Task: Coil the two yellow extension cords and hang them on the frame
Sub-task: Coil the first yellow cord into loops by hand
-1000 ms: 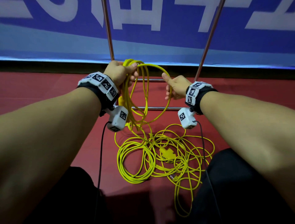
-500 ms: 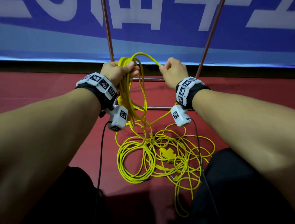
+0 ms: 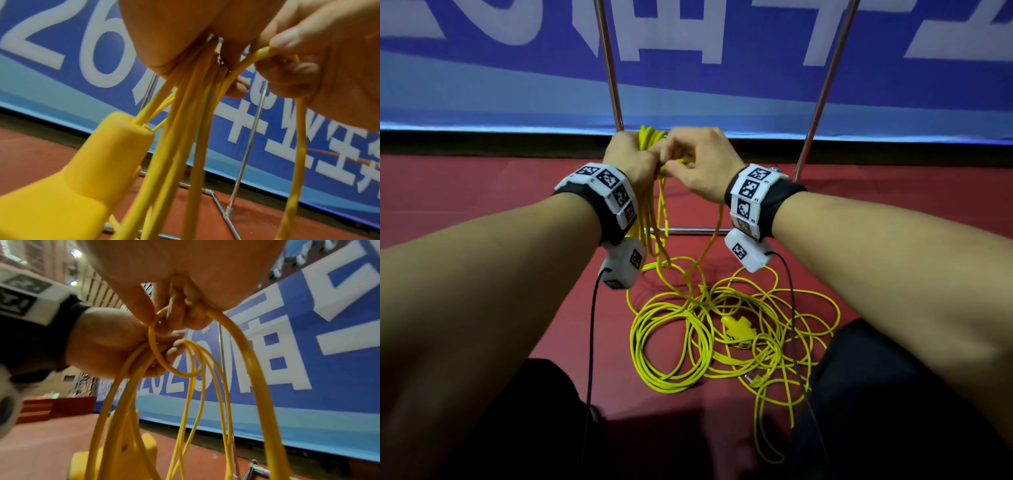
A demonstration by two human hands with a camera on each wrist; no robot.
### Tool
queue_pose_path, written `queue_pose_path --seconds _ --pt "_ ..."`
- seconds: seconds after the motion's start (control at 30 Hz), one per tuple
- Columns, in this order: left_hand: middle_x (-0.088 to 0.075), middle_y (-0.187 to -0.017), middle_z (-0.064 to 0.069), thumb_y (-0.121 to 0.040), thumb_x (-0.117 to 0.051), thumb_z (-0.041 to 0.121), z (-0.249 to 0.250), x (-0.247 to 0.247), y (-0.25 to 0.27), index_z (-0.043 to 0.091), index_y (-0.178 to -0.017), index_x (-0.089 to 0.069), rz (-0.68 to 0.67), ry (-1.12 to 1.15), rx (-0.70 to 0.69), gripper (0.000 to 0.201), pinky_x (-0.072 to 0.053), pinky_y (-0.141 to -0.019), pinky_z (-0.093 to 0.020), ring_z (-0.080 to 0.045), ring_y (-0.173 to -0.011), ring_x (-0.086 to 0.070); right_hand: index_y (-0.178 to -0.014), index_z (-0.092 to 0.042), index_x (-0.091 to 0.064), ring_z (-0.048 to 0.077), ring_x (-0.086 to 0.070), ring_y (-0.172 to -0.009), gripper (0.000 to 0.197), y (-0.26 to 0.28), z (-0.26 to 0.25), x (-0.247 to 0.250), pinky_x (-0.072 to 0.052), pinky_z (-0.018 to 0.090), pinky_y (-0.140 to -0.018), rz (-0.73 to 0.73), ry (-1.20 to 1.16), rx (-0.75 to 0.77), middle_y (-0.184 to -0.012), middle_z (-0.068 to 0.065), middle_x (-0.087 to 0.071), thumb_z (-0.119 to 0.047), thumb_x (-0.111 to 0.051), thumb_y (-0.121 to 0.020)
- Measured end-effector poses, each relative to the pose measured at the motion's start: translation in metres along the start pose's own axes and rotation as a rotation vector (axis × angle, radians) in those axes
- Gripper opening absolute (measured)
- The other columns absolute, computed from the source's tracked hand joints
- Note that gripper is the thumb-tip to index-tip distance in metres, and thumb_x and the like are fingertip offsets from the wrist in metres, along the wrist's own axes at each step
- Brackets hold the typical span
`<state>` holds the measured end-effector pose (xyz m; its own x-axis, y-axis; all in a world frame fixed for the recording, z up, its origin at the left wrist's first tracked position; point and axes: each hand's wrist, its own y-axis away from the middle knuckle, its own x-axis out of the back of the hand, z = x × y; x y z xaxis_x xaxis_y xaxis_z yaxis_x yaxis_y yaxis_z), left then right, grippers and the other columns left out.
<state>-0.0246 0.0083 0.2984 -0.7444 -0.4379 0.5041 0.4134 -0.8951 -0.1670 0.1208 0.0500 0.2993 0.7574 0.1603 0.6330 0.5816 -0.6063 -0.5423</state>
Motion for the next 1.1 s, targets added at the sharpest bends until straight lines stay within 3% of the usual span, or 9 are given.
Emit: queue_pose_path --seconds 0.07,0.23,0.33,0.5,0.67,0.8,0.87,1.0,1.1 --pt "-0.061 -0.053 0.005 -0.094 -0.066 0.027 0.001 0.000 0.002 0.006 -0.072 -0.062 -0.018 0.108 0.034 0.031 -0.049 -0.053 -0.022 -0.008 -0.050 -0.056 -0.080 -0.022 -0.058 0.008 -0.063 -0.064 0.011 -0.003 0.001 0.001 -0.054 0.029 -0.071 0.098 -0.081 -0.052 -0.070 -0.009 -0.064 -0.017 -0.067 -0.076" --pt "-0.059 -0.046 -0.003 -0.098 -0.056 0.004 0.008 -0.006 0.007 0.002 -0.070 -0.059 -0.078 0.447 0.095 0.028 -0.052 -0.053 -0.031 -0.016 -0.040 -0.055 -0.072 -0.026 -0.055 0.005 -0.048 -0.057 0.039 -0.008 0.015 0.006 -0.042 0.021 -0.059 0.293 -0.072 -0.259 -0.062 -0.013 -0.054 -0.051 -0.084 -0.067" --pt "-0.059 -0.049 -0.008 -0.097 -0.055 0.001 0.015 -0.011 0.009 -0.001 -0.073 -0.060 -0.099 0.556 0.130 0.024 -0.051 -0.054 -0.033 -0.019 -0.040 -0.053 -0.065 -0.023 -0.055 0.009 -0.039 -0.051 0.050 -0.009 0.023 0.008 -0.036 0.025 -0.052 0.291 -0.186 -0.389 -0.054 -0.009 -0.047 -0.065 -0.081 -0.055" --pt "-0.056 -0.049 -0.007 -0.095 -0.055 0.004 0.016 -0.019 0.007 0.000 -0.082 -0.062 -0.099 0.694 0.246 0.015 -0.046 -0.048 -0.026 -0.019 -0.038 -0.052 -0.066 -0.022 -0.054 0.012 -0.040 -0.055 0.055 -0.007 0.029 0.006 -0.033 0.028 -0.054 0.219 -0.279 -0.428 -0.056 -0.004 -0.047 -0.066 -0.082 -0.047" --pt "-0.050 -0.050 -0.007 -0.090 -0.067 0.008 0.014 -0.022 0.002 0.005 -0.071 -0.059 -0.097 0.707 0.215 0.020 -0.038 -0.048 -0.024 -0.018 -0.039 -0.042 -0.067 -0.020 -0.051 0.011 -0.039 -0.053 0.042 -0.003 0.039 0.008 -0.034 0.024 -0.054 0.157 -0.347 -0.452 -0.056 -0.004 -0.048 -0.042 -0.086 -0.072" --pt "-0.052 -0.051 -0.006 -0.092 -0.067 0.010 0.011 -0.014 -0.007 0.007 -0.070 -0.059 0.000 0.753 0.240 0.024 -0.039 -0.045 -0.024 -0.018 -0.040 -0.042 -0.066 -0.016 -0.059 0.011 -0.060 -0.055 0.036 0.015 0.055 0.006 -0.050 0.027 -0.062 -0.144 -0.257 -0.466 -0.061 0.000 -0.066 -0.037 -0.064 -0.096" --pt "-0.051 -0.051 -0.006 -0.093 -0.065 0.008 0.006 -0.007 -0.013 0.008 -0.069 -0.055 0.061 0.810 0.278 0.026 -0.038 -0.044 -0.022 -0.017 -0.041 -0.041 -0.071 -0.014 -0.059 0.013 -0.065 -0.057 0.036 0.028 0.067 0.009 -0.050 0.029 -0.062 -0.233 -0.312 -0.543 -0.061 -0.001 -0.067 -0.035 -0.057 -0.100" --pt "-0.052 -0.048 -0.004 -0.096 -0.060 0.006 0.000 -0.001 -0.010 0.006 -0.076 -0.056 0.028 0.784 0.292 0.020 -0.040 -0.043 -0.022 -0.016 -0.039 -0.044 -0.071 -0.011 -0.057 0.013 -0.045 -0.040 0.048 0.025 0.068 0.023 -0.048 0.026 -0.052 -0.088 -0.427 -0.642 -0.051 -0.001 -0.044 -0.042 -0.043 -0.105" --pt "-0.063 -0.055 -0.006 -0.094 -0.064 0.008 0.000 0.000 -0.003 0.001 -0.086 -0.062 -0.041 0.690 0.311 0.011 -0.054 -0.052 -0.028 -0.018 -0.046 -0.060 -0.069 -0.013 -0.066 0.014 -0.035 -0.044 0.055 0.015 0.070 0.033 -0.037 0.025 -0.049 0.034 -0.377 -0.599 -0.052 0.001 -0.037 -0.044 -0.038 -0.106"
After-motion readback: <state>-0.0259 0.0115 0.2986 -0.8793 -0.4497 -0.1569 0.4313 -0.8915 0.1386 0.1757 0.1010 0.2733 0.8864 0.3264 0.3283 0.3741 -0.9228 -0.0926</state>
